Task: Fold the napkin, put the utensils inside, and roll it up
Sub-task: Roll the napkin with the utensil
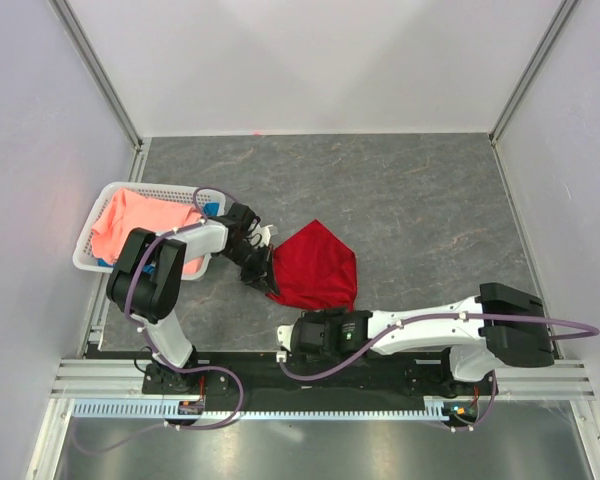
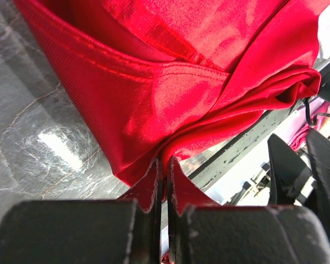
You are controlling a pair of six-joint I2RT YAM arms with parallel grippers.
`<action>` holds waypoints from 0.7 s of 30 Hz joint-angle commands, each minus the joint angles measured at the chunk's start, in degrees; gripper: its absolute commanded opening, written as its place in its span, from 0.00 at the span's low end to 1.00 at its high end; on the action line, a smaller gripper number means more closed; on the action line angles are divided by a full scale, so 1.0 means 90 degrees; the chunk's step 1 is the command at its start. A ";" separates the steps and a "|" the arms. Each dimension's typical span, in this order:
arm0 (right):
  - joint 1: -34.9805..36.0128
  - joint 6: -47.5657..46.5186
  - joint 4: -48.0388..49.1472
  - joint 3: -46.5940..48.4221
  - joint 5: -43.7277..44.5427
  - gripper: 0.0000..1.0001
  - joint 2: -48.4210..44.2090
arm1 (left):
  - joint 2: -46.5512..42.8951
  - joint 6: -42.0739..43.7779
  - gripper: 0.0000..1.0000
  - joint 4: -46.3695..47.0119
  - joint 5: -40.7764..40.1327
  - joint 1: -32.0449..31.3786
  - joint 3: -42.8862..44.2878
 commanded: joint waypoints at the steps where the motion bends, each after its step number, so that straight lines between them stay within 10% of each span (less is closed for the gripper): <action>1: 0.0087 -0.0222 0.0333 -0.0114 0.0447 0.65 0.0159 | 0.0119 0.0449 0.02 -0.0249 0.0121 0.0026 0.0260; 21: -0.0196 -0.0525 0.0949 -0.0407 0.1501 0.54 0.1380 | 0.0305 0.0762 0.02 -0.0367 0.0287 0.0035 0.0377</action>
